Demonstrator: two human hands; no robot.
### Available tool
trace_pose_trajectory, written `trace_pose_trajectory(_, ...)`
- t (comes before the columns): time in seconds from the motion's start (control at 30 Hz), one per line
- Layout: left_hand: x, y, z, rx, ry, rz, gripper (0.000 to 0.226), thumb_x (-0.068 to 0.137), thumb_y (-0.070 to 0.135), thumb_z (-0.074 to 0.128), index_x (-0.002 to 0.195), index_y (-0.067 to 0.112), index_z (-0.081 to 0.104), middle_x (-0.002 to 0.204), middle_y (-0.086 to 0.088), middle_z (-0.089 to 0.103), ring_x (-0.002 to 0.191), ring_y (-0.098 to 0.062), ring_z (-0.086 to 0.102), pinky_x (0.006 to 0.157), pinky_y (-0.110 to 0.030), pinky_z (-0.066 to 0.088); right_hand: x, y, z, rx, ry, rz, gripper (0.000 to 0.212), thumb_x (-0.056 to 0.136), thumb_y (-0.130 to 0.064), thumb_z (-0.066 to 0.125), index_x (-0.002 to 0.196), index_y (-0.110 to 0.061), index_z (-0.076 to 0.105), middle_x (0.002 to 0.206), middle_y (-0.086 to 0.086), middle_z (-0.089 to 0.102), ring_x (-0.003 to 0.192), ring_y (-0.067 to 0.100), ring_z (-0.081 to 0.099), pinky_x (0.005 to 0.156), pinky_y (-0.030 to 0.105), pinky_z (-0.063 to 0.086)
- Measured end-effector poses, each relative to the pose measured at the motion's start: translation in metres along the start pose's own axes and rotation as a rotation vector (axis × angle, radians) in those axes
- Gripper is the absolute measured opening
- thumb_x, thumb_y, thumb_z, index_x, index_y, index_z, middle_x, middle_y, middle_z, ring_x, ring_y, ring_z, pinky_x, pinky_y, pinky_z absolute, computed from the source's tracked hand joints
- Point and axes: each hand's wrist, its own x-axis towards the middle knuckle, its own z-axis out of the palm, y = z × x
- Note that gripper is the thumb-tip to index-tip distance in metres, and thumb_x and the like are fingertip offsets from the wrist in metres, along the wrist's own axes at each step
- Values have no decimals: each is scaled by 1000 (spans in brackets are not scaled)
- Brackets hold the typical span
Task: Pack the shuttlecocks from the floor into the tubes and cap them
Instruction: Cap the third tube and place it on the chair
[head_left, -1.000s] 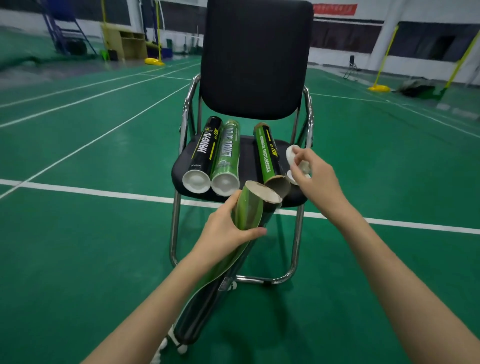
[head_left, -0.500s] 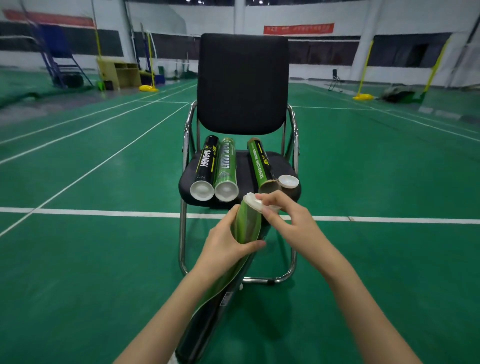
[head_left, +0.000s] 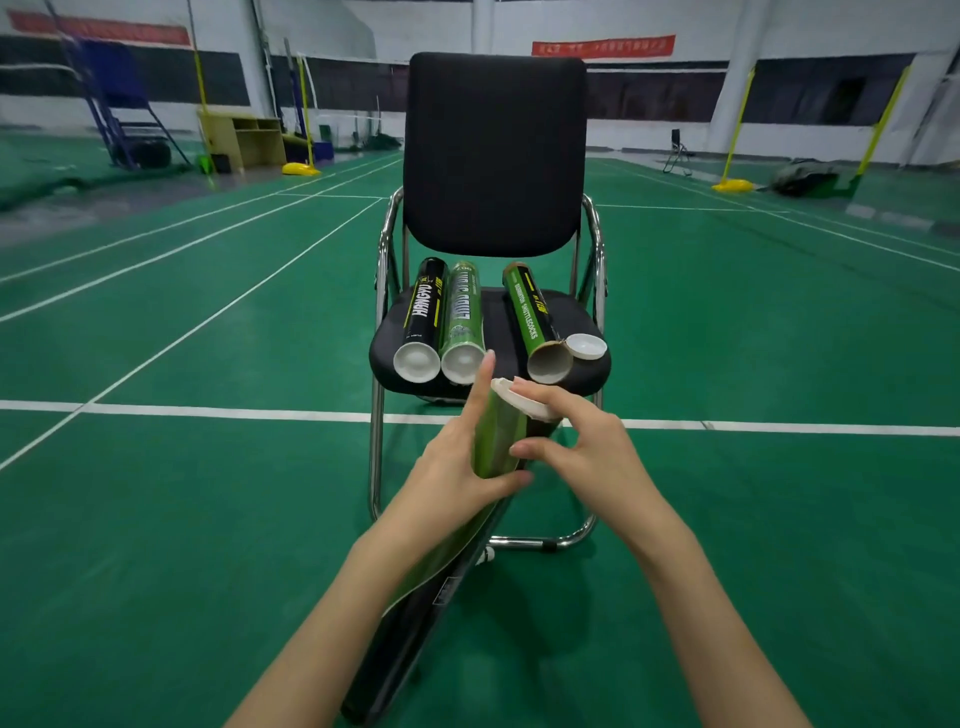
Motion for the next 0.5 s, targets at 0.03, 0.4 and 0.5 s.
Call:
trace_pose_trajectory(0.03,0,-1,0,15,-10,12,103,74,34,73,131,65,-7,121,13,54,106,-10,54,93,-34,43,0,1,1,-11,5,3,55,73,-11,74,119,-35,59,120,-23,58,108,-14,47,90,0,32)
trace_pose_trajectory(0.4,-2,-10,4,-159,28,-9,81,73,24,76,126,58,26,107,21,62,97,-1,59,86,-20,46,-1,10,17,-224,87,-159,51,82,-5,62,128,-26,55,125,-25,48,128,2,41,115,24,18)
trace_pose_trajectory(0.5,1,-10,6,-168,42,4,74,72,27,74,126,50,28,104,13,63,91,-13,63,87,-35,49,1,10,21,-191,107,-223,45,81,-7,54,123,-22,59,125,-20,53,117,1,49,113,21,24)
